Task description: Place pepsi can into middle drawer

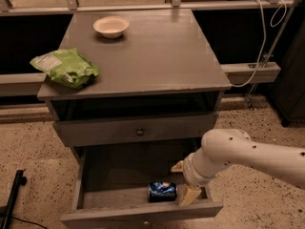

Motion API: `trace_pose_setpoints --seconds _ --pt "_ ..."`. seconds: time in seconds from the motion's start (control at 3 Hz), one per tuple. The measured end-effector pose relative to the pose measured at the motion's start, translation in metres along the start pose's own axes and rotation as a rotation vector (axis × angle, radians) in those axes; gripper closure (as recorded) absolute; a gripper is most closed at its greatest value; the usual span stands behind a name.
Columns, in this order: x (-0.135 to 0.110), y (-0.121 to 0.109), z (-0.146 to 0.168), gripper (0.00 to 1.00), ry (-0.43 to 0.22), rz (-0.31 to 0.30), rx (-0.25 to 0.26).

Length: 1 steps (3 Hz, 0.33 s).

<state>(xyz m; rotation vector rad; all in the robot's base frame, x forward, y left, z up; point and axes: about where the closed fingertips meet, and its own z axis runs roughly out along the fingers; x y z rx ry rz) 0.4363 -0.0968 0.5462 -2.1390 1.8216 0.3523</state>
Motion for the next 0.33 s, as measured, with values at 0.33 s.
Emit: trace_pose_setpoints --seconds 0.33 --pt "0.0001 0.0002 0.0019 0.01 -0.002 0.000 -0.003"
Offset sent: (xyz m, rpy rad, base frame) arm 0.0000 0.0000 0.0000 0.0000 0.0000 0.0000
